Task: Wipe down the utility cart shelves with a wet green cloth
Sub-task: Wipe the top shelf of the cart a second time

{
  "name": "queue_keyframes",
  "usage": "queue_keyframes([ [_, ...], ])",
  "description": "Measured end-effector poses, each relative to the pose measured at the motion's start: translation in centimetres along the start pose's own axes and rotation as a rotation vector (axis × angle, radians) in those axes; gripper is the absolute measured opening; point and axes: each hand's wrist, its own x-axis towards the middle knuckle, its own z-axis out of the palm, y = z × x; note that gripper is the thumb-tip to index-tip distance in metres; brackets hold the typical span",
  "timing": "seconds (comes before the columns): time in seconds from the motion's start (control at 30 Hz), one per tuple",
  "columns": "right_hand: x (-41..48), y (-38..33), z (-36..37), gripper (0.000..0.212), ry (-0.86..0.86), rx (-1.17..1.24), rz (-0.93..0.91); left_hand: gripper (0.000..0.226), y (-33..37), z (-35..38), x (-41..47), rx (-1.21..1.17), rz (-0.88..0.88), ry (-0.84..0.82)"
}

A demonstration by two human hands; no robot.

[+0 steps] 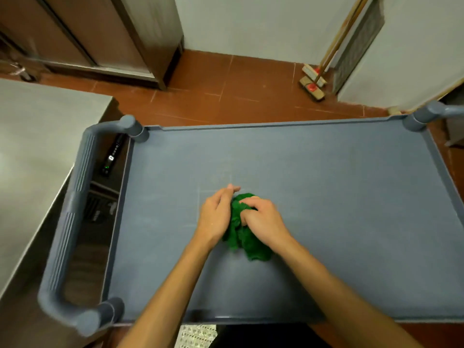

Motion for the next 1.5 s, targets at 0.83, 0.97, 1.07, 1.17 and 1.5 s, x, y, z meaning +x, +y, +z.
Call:
queue_keyframes([
  [0.83,-18.5,-5.9,13.1,0.035,-0.293,0.565,-0.136,0.063,-7.3,-13.9,-23.3,-0.927,-0.086,0.061],
  [0.97,-20.0,-3.3,13.2,0.03,-0.369,0.465,-0.14,0.059,-9.3,-13.4,-25.1,-0.885,-0.139,0.184],
  [1.07,-21.1,-1.4,13.2,0.033,-0.471,0.516,-0.025,0.055,-11.1,-12.9,-26.6,-0.828,-0.238,0.302],
  [1.17,-22.0,0.5,13.3,0.021,-0.477,0.452,0.027,0.049,-12.5,-12.3,-27.9,-0.748,-0.325,0.392],
  [1.5,-26.7,7.2,8.1,0.021,-0.368,0.431,0.074,0.056,-13.1,-6.6,-33.4,-0.779,-0.313,0.04],
])
